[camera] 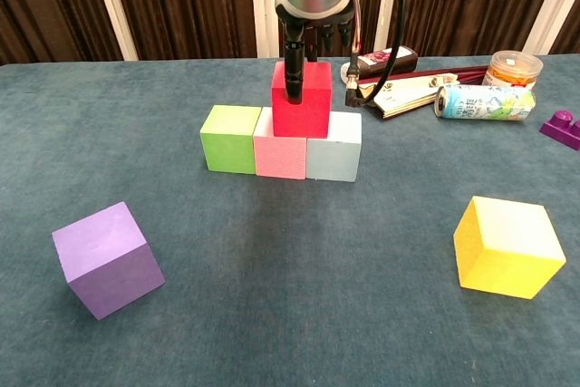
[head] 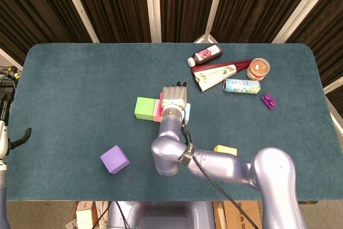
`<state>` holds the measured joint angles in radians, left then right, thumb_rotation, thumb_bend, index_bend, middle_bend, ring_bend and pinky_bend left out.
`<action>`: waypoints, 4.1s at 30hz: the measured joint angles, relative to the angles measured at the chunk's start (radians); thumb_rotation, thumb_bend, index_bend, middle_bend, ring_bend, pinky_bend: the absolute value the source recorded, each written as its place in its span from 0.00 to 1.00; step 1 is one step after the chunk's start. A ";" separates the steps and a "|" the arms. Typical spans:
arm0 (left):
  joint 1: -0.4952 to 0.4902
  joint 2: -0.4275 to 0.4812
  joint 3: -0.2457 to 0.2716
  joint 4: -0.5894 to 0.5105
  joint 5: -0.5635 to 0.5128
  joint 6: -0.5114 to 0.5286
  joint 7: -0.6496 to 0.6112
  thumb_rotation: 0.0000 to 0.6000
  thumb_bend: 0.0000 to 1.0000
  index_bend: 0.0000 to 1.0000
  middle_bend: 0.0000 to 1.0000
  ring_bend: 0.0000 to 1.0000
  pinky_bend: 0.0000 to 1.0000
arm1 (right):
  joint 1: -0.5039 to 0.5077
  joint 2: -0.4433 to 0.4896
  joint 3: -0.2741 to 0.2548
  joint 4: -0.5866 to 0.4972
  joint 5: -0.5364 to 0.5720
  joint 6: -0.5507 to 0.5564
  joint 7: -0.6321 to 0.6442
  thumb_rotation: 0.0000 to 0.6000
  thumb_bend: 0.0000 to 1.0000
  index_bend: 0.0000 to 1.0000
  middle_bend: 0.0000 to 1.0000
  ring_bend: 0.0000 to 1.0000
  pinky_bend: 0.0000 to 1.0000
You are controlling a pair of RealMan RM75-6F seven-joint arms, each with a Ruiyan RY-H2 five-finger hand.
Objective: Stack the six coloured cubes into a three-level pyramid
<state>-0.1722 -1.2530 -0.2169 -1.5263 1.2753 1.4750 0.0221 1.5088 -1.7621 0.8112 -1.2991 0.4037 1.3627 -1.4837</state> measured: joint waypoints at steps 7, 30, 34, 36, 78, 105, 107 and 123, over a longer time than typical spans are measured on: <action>-0.002 -0.005 -0.001 0.006 -0.004 -0.001 0.007 1.00 0.36 0.00 0.00 0.00 0.00 | -0.005 0.004 0.013 -0.022 -0.004 -0.004 0.013 1.00 0.29 0.00 0.01 0.00 0.00; -0.007 -0.002 0.019 0.012 0.046 -0.003 -0.019 1.00 0.36 0.00 0.00 0.00 0.00 | -0.325 0.348 0.046 -0.686 -0.157 0.108 0.213 1.00 0.29 0.00 0.00 0.00 0.00; -0.005 0.009 0.033 -0.002 0.073 0.000 -0.031 1.00 0.36 0.00 0.00 0.00 0.00 | -0.530 0.496 0.016 -0.887 -0.274 0.118 0.315 1.00 0.29 0.00 0.00 0.00 0.00; -0.005 0.014 0.041 -0.009 0.087 -0.003 -0.039 1.00 0.35 0.00 0.00 0.00 0.00 | -0.652 0.569 -0.015 -0.943 -0.363 0.106 0.386 1.00 0.29 0.00 0.00 0.00 0.00; -0.512 0.409 0.057 -0.397 0.083 -0.815 0.118 1.00 0.25 0.00 0.00 0.00 0.00 | -1.414 0.420 -0.600 -0.269 -1.718 0.212 1.315 1.00 0.29 0.00 0.00 0.00 0.00; -0.680 0.368 0.175 -0.488 -0.103 -0.915 0.354 1.00 0.24 0.00 0.00 0.00 0.00 | -1.383 0.488 -0.663 -0.290 -1.742 0.091 1.218 1.00 0.29 0.00 0.00 0.00 0.00; -0.683 0.386 0.180 -0.502 -0.114 -0.910 0.357 1.00 0.24 0.00 0.00 0.00 0.00 | -1.377 0.497 -0.673 -0.286 -1.755 0.077 1.216 1.00 0.29 0.00 0.00 0.00 0.00; -0.731 0.433 0.222 -0.552 -0.149 -0.931 0.401 1.00 0.24 0.00 0.00 0.00 0.00 | -1.362 0.460 -0.671 -0.276 -1.722 0.057 1.204 1.00 0.29 0.00 0.00 0.00 0.00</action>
<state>-0.9035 -0.8198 0.0053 -2.0784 1.1266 0.5442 0.4228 0.1465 -1.3024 0.1405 -1.5748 -1.3186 1.4201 -0.2796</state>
